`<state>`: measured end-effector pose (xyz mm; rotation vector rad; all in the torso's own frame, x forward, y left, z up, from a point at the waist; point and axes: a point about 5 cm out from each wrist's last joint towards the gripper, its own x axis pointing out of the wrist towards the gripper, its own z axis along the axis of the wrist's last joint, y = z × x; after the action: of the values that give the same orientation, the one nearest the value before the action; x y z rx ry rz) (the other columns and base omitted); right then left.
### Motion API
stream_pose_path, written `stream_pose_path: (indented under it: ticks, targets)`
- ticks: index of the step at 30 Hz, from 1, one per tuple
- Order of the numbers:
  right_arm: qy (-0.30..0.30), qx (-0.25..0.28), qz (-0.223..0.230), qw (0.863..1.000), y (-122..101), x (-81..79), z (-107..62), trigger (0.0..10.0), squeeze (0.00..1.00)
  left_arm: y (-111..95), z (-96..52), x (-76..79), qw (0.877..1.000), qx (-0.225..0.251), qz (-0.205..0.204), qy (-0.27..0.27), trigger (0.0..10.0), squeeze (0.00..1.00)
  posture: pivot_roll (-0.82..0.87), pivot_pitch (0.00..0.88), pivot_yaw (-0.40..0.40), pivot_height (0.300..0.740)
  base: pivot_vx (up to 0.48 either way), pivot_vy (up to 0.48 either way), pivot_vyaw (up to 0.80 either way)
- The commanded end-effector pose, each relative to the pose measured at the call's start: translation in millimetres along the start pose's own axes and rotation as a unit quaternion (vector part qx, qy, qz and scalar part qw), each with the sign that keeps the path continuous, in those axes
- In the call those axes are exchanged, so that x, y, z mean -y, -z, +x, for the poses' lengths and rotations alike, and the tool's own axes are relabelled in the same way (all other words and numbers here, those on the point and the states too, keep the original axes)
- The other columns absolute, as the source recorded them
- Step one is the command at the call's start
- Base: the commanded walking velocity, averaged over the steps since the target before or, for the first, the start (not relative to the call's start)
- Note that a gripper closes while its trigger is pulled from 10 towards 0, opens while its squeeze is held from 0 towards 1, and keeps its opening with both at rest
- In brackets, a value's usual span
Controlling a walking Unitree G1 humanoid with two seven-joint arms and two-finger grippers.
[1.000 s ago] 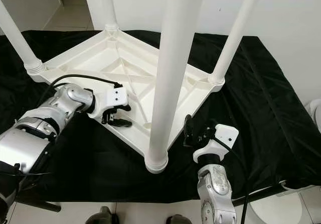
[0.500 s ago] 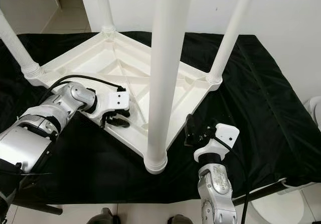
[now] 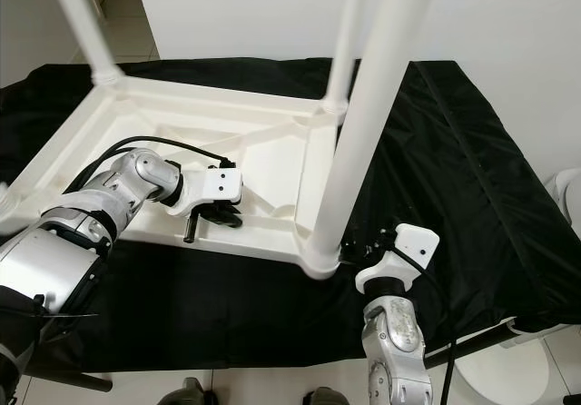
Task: Building children table
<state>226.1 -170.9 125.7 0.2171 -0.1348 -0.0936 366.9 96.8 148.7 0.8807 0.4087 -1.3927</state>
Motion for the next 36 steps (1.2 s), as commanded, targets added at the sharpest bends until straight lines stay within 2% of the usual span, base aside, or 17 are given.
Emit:
stream_pose_path:
  ticks: [1,2,3,4,8,9,14,15,16,22,24,28,30,31,32,34,36]
  targets:
    - [0.002,-0.002,0.0,1.0,2,-0.2,-1.0,10.0,0.0,9,1.3,0.5,0.998,0.012,-0.035,-0.044,0.0,0.0,-0.03,0.023,0.045,0.74,0.0,0.0,0.0]
    - [0.002,-0.002,0.0,1.0,2,-0.2,-1.0,10.0,0.0,9,1.3,0.5,0.998,0.012,-0.035,-0.044,0.0,0.0,-0.03,0.023,0.045,0.74,0.0,0.0,0.0]
    - [0.007,0.0,-0.001,1.0,2,1.2,-1.5,10.0,0.0,4,2.7,0.7,0.998,0.034,-0.028,-0.045,2.5,0.0,-0.03,0.02,0.038,0.74,0.0,0.0,0.0]
    - [0.022,0.003,-0.002,1.0,2,5.1,-1.9,10.0,0.0,-1,5.2,2.3,0.997,0.059,-0.017,-0.039,10.0,0.0,-0.03,0.018,0.038,0.74,0.0,0.0,0.0]
    - [0.049,0.011,-0.004,0.999,1,13.3,-2.0,10.0,0.0,-9,9.1,6.7,0.995,0.102,-0.007,-0.021,10.0,0.0,-0.03,0.012,0.032,0.74,0.0,0.0,0.0]
    - [0.059,0.016,-0.006,0.998,-1,17.3,-1.8,10.0,0.0,-12,9.7,8.6,0.992,0.124,-0.006,-0.011,10.0,1.0,-0.03,0.008,0.031,0.74,0.0,0.0,0.0]
    - [0.066,0.02,-0.008,0.998,-2,20.2,-2.0,10.0,0.0,-14,8.4,9.4,0.99,0.143,-0.001,-0.008,10.0,1.0,-0.03,0.005,0.031,0.74,0.0,0.0,0.0]
    - [0.07,0.022,-0.009,0.997,-2,21.8,-2.2,10.0,0.0,-16,7.1,8.9,0.988,0.156,0.003,-0.012,10.0,0.89,-0.03,0.005,0.031,0.74,0.0,0.0,0.0]
    - [0.074,0.023,-0.006,0.997,-2,23.3,-2.9,10.0,0.0,-18,4.8,8.0,0.985,0.173,0.002,-0.017,10.0,0.0,-0.03,0.003,0.032,0.74,0.0,0.0,0.0]
    - [0.076,0.026,-0.007,0.997,-2,24.7,-4.9,10.0,0.0,-21,-2.3,5.2,0.977,0.21,-0.001,-0.034,10.0,0.0,-0.03,0.003,0.032,0.74,0.0,0.0,0.0]
    - [0.074,0.03,-0.015,0.997,-2,24.6,-7.1,10.0,0.0,-21,-9.7,1.2,0.968,0.243,-0.017,-0.068,10.0,0.0,-0.03,0.002,0.035,0.74,0.0,0.0,0.0]
    - [0.074,0.035,-0.025,0.996,-1,25.3,-9.6,10.0,0.0,-18,-16.4,-1.5,0.958,0.266,-0.033,-0.098,10.0,0.0,-0.03,0.002,0.039,0.74,0.0,0.0,0.0]
    - [0.087,0.04,-0.038,0.995,-1,30.2,-14.8,10.0,0.0,-13,-26.3,-4.7,0.944,0.291,-0.061,-0.146,10.0,0.0,-0.03,0.0,0.035,0.74,0.0,0.0,0.0]
    - [0.087,0.04,-0.038,0.995,-1,30.2,-14.8,10.0,0.0,-13,-26.3,-4.7,0.944,0.291,-0.061,-0.146,10.0,0.0,-0.03,0.0,0.035,0.74,0.0,0.0,0.0]
    - [0.091,0.041,-0.045,0.994,-2,33.2,-17.8,10.0,0.0,-9,-30.9,-4.4,0.934,0.303,-0.074,-0.173,10.0,0.0,-0.04,0.0,0.031,0.74,0.0,0.0,0.0]
    - [0.091,0.041,-0.045,0.994,-2,33.2,-17.8,10.0,0.0,-9,-30.9,-4.4,0.934,0.303,-0.074,-0.173,10.0,0.0,-0.04,0.0,0.031,0.74,0.0,0.0,0.0]
    - [0.093,0.041,-0.048,0.994,-2,35.2,-19.7,10.0,0.0,-7,-33.6,-3.7,0.928,0.31,-0.082,-0.19,10.0,0.0,-0.04,0.0,0.03,0.74,0.0,0.0,0.0]
